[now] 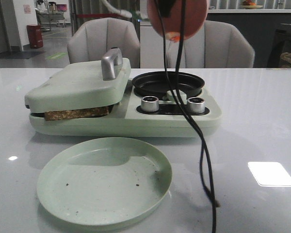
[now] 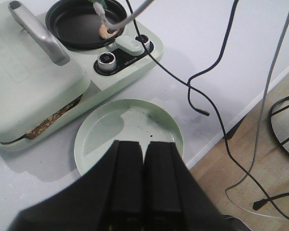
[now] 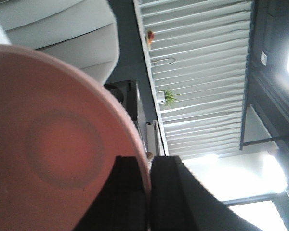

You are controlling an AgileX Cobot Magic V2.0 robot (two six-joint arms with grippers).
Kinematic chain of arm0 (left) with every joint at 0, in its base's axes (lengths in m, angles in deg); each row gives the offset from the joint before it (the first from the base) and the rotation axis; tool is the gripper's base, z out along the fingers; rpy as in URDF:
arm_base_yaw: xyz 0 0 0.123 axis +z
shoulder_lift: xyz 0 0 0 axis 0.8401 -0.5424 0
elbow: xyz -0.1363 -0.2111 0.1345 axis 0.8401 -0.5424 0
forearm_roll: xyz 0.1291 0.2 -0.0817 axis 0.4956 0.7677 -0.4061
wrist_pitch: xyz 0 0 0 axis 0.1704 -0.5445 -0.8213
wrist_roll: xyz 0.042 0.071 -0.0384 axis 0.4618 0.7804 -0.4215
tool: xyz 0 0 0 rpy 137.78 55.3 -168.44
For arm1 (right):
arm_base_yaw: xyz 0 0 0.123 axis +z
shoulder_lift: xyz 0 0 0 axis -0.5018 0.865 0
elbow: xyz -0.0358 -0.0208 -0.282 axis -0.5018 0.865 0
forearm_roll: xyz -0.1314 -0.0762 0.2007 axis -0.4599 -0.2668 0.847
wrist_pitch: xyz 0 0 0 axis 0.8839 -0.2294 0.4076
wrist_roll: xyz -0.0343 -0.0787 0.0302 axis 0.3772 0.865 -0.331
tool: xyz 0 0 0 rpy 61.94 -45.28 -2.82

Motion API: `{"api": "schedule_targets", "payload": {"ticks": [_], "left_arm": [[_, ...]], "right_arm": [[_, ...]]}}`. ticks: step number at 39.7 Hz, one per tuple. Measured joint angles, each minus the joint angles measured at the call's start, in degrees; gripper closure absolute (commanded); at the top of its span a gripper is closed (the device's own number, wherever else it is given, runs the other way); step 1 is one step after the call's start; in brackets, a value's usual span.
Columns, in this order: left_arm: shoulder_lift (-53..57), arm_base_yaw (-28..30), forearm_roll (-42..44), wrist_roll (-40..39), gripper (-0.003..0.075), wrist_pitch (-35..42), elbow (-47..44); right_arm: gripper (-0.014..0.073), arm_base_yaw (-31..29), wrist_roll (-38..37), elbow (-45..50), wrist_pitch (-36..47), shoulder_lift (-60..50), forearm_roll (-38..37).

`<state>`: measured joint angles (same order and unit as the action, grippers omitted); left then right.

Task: Make breakfast with bread and shrimp
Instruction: 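Carry the pink bowl over the round pan and tip shrimp in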

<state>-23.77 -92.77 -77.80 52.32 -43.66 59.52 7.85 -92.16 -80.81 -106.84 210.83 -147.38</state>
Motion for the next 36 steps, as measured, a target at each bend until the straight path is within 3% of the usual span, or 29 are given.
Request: {"api": "schedule_targets", "payload": {"ticks": [5,16,36], "left_arm": [[0.0,0.0,0.0,0.0,0.0619,0.0,0.0],[0.0,0.0,0.0,0.0,0.0619,0.0,0.0],[0.0,0.0,0.0,0.0,0.0619,0.0,0.0]], "right_arm": [[0.0546,0.0,0.06,-0.78,-0.34,-1.22,-0.13],[0.0546,-0.36,-0.89,1.31,0.43,3.38,7.57],[0.0546,-0.36,-0.89,1.56,-1.89,0.51,0.28]]}}
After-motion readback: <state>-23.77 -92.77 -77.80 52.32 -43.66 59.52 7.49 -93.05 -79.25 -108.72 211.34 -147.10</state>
